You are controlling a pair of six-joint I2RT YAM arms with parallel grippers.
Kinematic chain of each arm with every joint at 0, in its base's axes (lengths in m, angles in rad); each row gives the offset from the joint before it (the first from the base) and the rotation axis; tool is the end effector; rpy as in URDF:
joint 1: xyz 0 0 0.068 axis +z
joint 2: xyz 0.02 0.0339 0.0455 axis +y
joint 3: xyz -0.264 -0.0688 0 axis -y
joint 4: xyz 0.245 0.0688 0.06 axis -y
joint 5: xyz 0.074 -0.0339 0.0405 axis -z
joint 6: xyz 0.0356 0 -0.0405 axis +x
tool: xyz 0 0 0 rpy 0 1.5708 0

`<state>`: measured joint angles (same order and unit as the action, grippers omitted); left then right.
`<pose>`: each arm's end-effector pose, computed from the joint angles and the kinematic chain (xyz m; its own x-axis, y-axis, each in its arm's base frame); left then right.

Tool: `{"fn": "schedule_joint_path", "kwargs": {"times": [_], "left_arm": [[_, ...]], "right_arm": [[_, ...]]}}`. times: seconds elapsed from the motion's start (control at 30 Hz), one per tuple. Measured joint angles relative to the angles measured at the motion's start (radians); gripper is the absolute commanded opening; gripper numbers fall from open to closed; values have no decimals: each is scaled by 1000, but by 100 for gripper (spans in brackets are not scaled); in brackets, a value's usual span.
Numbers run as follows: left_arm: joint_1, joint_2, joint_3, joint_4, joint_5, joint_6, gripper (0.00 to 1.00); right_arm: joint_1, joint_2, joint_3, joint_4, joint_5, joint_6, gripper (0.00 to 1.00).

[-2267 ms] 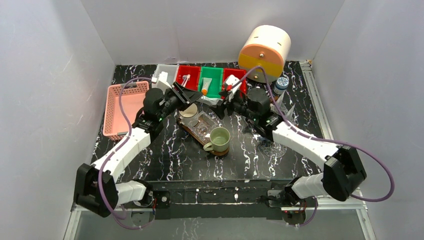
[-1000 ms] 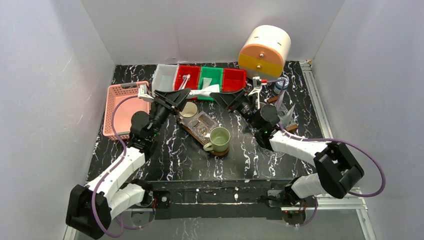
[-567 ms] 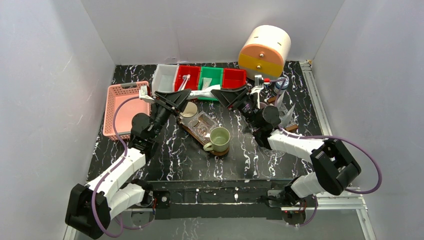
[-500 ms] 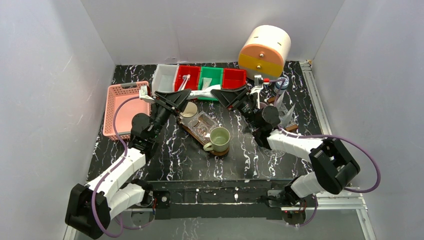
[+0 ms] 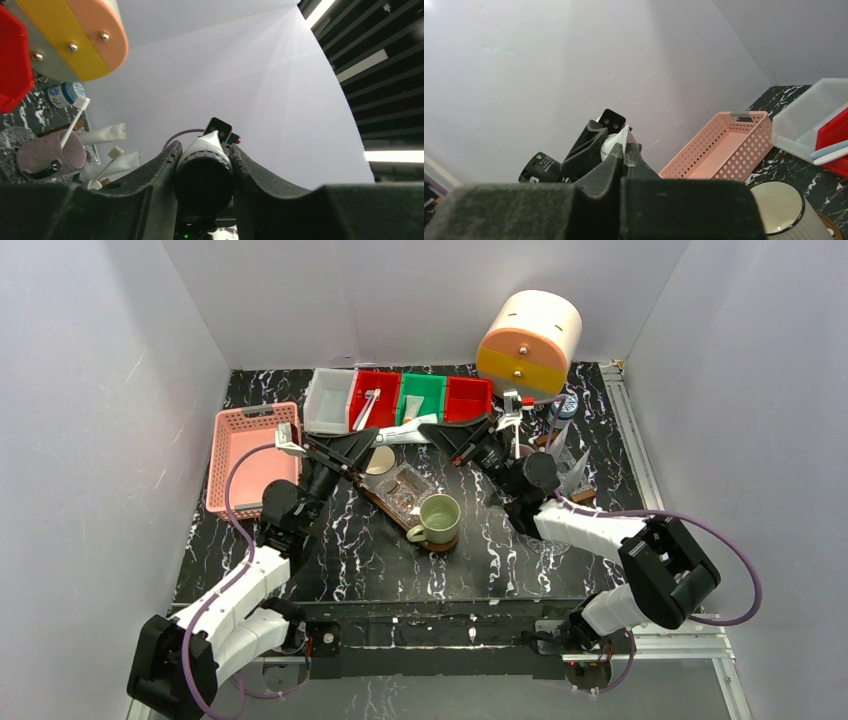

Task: Prepare toiletry sets of a toothbrush and toothpaste on the tray
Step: Adjust the toothpaste.

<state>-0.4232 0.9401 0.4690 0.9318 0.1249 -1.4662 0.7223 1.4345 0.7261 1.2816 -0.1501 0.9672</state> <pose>0.1876 -0.0894 0.3176 -0.4641 -0.8732 -0.1486 0.4563 -0.0919 -0.8851 0.2223 0.2030 0.3204 -0.3848 0.7459 -0.5437 -0.7595 0.0788 0.6457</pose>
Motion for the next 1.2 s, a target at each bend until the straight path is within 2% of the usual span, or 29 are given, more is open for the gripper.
{"fn": "schedule_joint_path", "kwargs": {"times": [0.13,0.2,0.3,0.47,0.63,0.77,0.93,1.2], "left_arm": [[0,-13,-41,3,-19,18,67],[0,-16,-63,3,-29,30,73],[0,-19,-87,-1,-40,46,78],[0,-46,-99,-52,-58,118,85],[0,-141,-54,-272,-113,279,95],[0,-218,58,-494,-194,439,98],[0,-279,160,-693,-285,608,98],[0,-257,302,-959,-381,848,98]], "right_arm": [[0,-32,0,-41,-14,-54,1],[-1,-58,0,-77,-14,-84,1],[-1,-95,6,-142,-16,-136,1],[-1,-154,81,-355,-27,-270,1],[-1,-198,176,-586,-32,-403,1],[-1,-203,238,-758,-27,-502,1],[-1,-201,307,-961,-1,-624,1],[-1,-138,453,-1207,17,-822,1]]}}
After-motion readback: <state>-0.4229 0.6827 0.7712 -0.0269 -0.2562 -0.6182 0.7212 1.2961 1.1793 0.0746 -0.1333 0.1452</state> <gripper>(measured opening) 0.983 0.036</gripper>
